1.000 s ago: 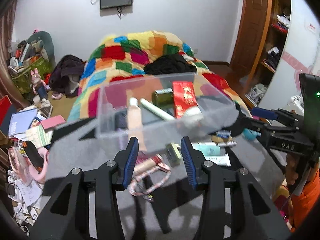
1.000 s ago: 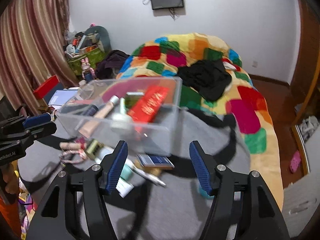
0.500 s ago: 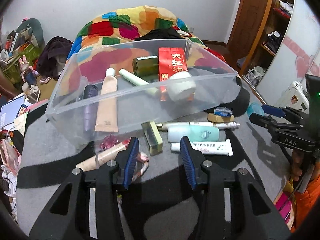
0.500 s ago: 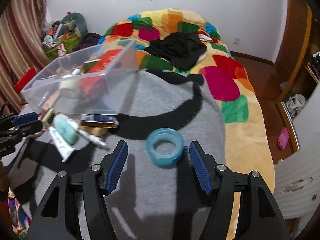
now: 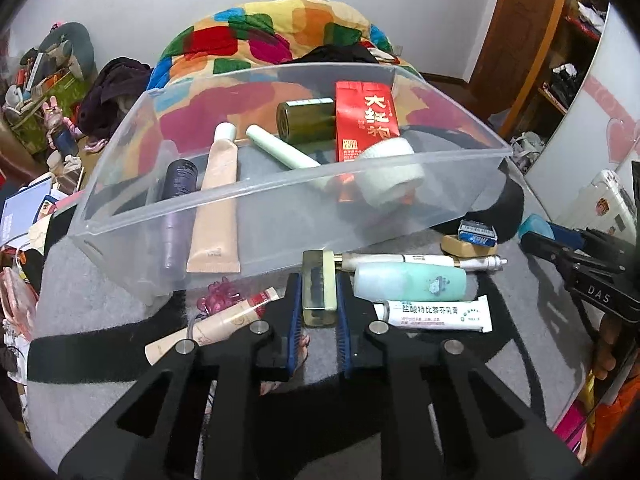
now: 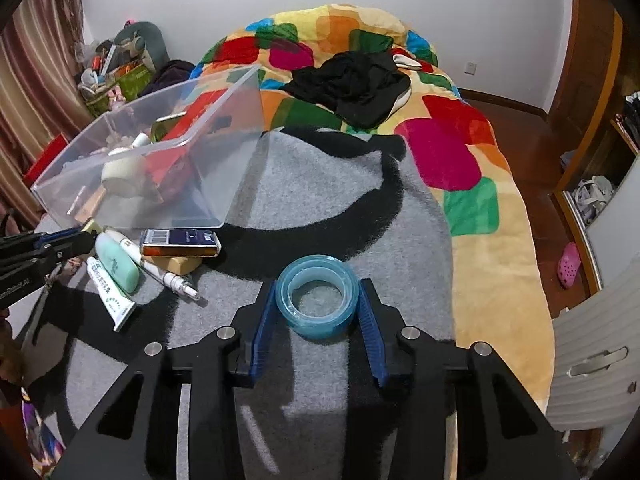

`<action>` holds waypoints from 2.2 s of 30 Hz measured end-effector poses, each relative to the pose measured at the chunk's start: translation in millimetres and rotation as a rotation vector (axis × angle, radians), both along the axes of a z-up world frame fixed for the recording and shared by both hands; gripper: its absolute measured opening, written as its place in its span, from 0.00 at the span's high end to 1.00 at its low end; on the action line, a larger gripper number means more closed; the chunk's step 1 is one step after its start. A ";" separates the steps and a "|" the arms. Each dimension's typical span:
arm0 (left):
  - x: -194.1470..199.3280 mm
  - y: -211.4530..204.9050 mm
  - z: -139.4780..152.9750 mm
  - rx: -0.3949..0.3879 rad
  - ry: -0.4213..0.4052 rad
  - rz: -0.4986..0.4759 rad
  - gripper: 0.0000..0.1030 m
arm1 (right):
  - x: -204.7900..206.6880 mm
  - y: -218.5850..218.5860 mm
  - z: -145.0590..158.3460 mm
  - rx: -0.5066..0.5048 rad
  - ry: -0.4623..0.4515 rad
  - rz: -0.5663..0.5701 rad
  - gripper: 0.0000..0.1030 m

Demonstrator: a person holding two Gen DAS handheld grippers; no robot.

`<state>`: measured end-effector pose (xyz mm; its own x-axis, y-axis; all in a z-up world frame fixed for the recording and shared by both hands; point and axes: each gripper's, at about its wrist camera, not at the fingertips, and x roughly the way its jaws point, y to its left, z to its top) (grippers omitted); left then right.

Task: Organize objects
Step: 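Grasp the small gold square item with the left tool while the right tool grasps the blue tape roll, then place the gold item and blue tape roll into the clear box, then grasp the braided rope bracelet with the left tool while the right tool reaches the white toothpaste tube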

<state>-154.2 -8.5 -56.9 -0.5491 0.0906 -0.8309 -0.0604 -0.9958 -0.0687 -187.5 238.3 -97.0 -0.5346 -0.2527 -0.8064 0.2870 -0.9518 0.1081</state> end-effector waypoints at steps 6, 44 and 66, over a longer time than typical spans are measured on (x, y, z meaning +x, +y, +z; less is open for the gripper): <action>11.3 -2.4 10.3 0.021 0.040 -0.004 0.85 | 10.3 -0.5 15.2 -0.029 0.062 0.005 0.65; -26.8 -38.6 52.0 0.052 0.119 0.086 0.85 | -42.4 -102.2 55.5 -0.104 0.101 0.148 0.65; 46.3 -42.5 68.6 0.006 0.181 0.037 0.67 | 6.9 -90.7 66.9 -0.130 0.128 0.239 0.54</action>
